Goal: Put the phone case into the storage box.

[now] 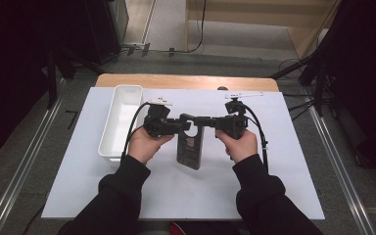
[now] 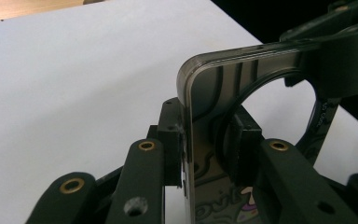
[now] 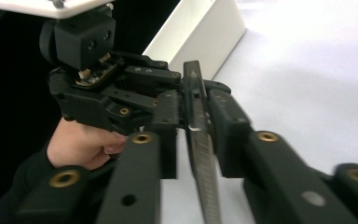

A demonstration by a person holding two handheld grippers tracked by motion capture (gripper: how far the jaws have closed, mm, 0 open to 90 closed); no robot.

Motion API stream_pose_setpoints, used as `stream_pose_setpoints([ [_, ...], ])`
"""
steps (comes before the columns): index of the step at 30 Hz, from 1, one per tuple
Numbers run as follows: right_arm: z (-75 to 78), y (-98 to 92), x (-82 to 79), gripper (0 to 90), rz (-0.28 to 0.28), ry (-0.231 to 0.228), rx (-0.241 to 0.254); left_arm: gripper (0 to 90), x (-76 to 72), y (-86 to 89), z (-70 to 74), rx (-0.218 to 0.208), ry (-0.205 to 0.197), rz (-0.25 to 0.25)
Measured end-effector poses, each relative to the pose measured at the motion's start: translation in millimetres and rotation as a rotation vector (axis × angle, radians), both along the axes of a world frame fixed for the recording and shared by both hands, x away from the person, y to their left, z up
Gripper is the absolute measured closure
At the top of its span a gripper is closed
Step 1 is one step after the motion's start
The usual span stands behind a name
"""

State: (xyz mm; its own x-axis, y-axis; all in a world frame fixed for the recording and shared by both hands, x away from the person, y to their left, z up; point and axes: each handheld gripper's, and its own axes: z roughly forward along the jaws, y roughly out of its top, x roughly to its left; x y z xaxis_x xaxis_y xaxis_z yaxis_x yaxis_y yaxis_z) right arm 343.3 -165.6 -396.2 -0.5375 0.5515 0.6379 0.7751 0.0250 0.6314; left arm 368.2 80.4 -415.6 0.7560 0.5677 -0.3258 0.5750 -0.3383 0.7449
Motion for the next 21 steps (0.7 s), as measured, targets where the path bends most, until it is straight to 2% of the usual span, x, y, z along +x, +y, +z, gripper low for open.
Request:
stream_pose_setpoints([
  [4,1.9,0.5,-1.0,64.3,0.004,-0.016,-0.012,71.0,-0.6,-0.4,0.7,-0.002,-0.002,-0.004],
  [12,2.8,1.2,-2.2,52.2,0.013,-0.035,-0.026,70.9,-1.4,-0.3,2.9,-0.001,-0.01,-0.008],
  [17,4.1,2.2,-4.6,41.6,0.026,-0.078,-0.023,70.9,-2.0,0.3,5.0,0.003,-0.017,-0.002],
  [21,5.1,1.1,-6.4,38.6,0.033,-0.145,-0.063,70.9,-2.3,1.1,6.6,0.009,-0.018,0.003],
])
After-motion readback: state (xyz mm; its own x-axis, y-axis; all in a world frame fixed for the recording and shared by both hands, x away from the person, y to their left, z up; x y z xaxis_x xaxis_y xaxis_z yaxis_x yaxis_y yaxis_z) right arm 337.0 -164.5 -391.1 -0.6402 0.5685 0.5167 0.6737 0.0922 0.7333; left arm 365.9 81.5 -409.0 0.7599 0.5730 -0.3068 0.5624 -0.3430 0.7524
